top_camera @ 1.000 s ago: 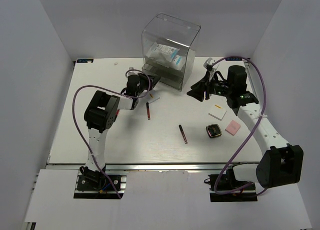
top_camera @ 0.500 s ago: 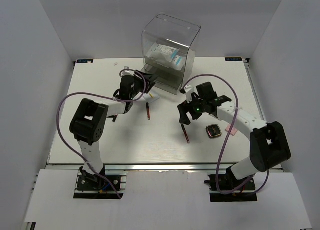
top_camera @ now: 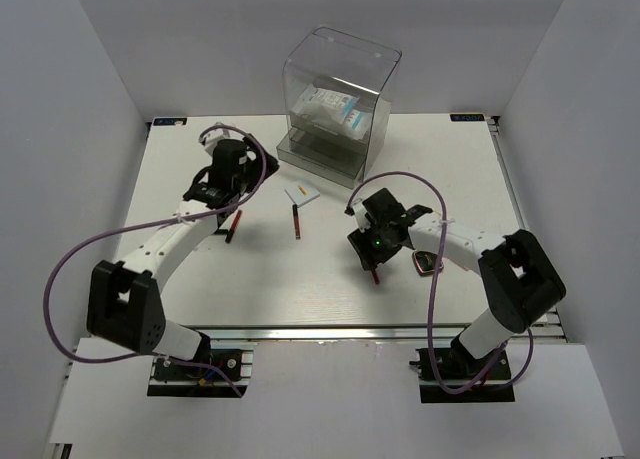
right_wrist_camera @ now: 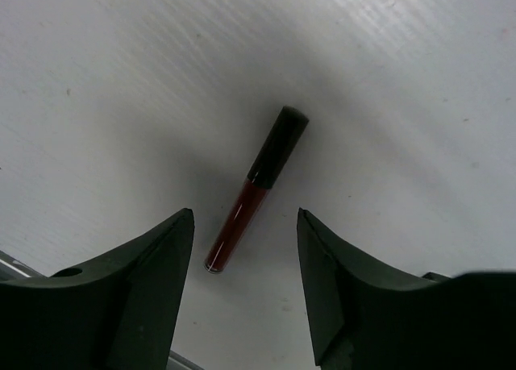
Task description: Organize the makeup
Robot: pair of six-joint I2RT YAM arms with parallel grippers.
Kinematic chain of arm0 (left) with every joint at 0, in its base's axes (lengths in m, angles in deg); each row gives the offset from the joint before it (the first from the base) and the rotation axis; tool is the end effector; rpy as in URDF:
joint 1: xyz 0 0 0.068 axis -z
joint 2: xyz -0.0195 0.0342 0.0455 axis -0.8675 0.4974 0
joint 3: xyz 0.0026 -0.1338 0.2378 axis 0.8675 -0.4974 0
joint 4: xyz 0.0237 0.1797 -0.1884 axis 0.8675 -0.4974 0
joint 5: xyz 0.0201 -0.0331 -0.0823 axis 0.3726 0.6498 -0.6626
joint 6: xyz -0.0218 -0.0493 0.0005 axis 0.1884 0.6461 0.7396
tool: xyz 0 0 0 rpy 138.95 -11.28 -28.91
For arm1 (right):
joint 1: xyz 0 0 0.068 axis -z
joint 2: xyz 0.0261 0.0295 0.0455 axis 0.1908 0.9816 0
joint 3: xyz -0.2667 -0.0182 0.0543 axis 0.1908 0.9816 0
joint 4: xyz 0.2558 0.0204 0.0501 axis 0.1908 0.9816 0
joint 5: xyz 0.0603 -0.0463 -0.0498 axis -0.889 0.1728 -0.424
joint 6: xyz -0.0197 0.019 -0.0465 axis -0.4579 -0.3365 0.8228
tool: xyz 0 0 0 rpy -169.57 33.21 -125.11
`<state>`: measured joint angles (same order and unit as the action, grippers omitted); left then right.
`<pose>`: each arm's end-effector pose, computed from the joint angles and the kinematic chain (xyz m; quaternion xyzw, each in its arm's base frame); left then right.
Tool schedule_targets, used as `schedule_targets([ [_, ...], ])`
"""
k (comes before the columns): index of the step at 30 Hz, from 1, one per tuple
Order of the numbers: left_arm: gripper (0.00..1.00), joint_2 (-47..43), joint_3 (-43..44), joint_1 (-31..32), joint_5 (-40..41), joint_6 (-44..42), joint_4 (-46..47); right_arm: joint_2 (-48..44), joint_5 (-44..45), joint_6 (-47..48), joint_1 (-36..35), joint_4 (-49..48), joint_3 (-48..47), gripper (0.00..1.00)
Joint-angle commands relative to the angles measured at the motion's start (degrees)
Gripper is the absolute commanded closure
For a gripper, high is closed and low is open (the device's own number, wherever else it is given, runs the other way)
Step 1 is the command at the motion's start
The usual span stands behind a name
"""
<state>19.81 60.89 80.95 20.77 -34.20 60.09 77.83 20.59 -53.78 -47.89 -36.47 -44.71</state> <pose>0.3174 -0.1127 0.2893 -0.2597 0.8245 -0.2108 0.4564 0.2425 0.1853 0.1881 -0.3420 0.9064 0.1039 0.2251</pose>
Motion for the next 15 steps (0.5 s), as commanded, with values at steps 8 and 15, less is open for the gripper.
schedule_targets([
  [8, 0.02, -11.36, -6.36, -3.81, 16.79, -12.38, -18.71, 5.03, 8.22, -4.83, -3.81, -0.99, 0.32, 0.56],
  [15, 0.02, -7.51, -4.51, -6.53, 18.02, -19.85, -18.28, 8.29, 9.82, -4.13, -4.43, -1.17, 0.23, 0.84],
])
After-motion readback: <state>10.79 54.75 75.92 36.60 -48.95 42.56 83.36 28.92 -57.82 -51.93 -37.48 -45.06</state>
